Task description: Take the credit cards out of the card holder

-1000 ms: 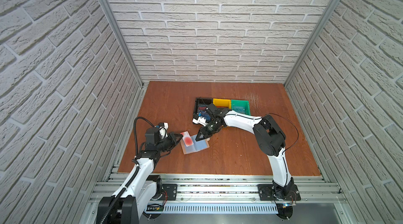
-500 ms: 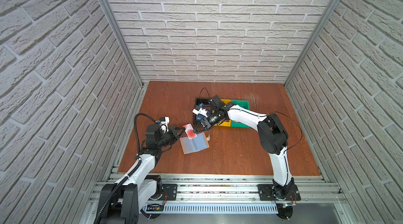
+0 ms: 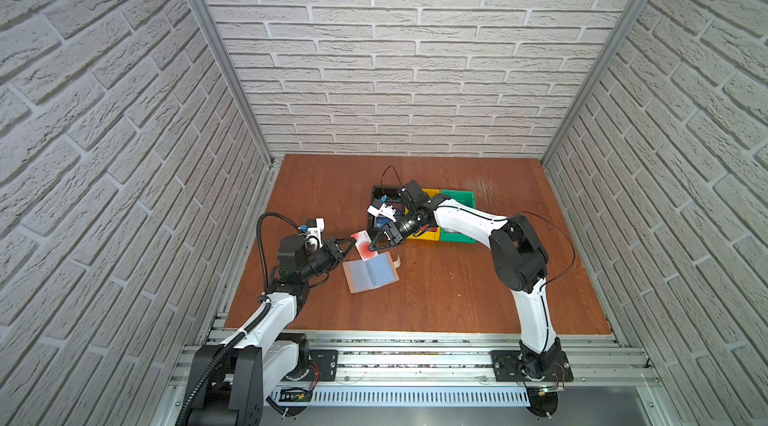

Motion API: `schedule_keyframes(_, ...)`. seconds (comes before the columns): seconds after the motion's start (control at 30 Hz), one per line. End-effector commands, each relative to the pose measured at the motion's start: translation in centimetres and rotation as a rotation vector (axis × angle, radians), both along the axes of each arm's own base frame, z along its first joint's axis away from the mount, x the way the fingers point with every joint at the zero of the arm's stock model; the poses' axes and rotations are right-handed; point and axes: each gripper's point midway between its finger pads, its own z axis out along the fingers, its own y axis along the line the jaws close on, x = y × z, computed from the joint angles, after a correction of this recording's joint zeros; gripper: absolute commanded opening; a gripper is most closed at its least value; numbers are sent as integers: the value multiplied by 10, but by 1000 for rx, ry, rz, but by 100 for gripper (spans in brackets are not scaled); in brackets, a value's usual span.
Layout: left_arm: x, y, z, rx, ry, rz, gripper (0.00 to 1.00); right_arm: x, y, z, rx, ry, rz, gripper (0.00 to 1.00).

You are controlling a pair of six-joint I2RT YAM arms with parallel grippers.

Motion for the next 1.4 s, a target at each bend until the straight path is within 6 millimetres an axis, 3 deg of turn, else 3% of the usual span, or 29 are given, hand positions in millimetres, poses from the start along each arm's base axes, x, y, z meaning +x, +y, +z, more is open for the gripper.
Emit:
schedule_keyframes(0.0,-3,-3,10,-6,-65,-14,0,11,-7,9,21,-33,-22,34)
schedule_keyframes(0.73,-4,-9,14,-5,-82,-21,0,10,7,-5,48,20,-1,33)
schedule_keyframes(0.97,-3,-7,5,12,-52,-9,0,1,11,4,93,52,33,27)
schedule_keyframes(1.07,-3,-7,1,16,-37,-9,0,-3,11,7,113,85,58,10)
schedule_keyframes(1.13,-3,-7,-2,20,-29,-8,0,-5,10,8,115,94,67,6)
schedule_keyframes(1.37,-6,-6,-11,38,8,-7,0,-11,6,11,116,94,93,6)
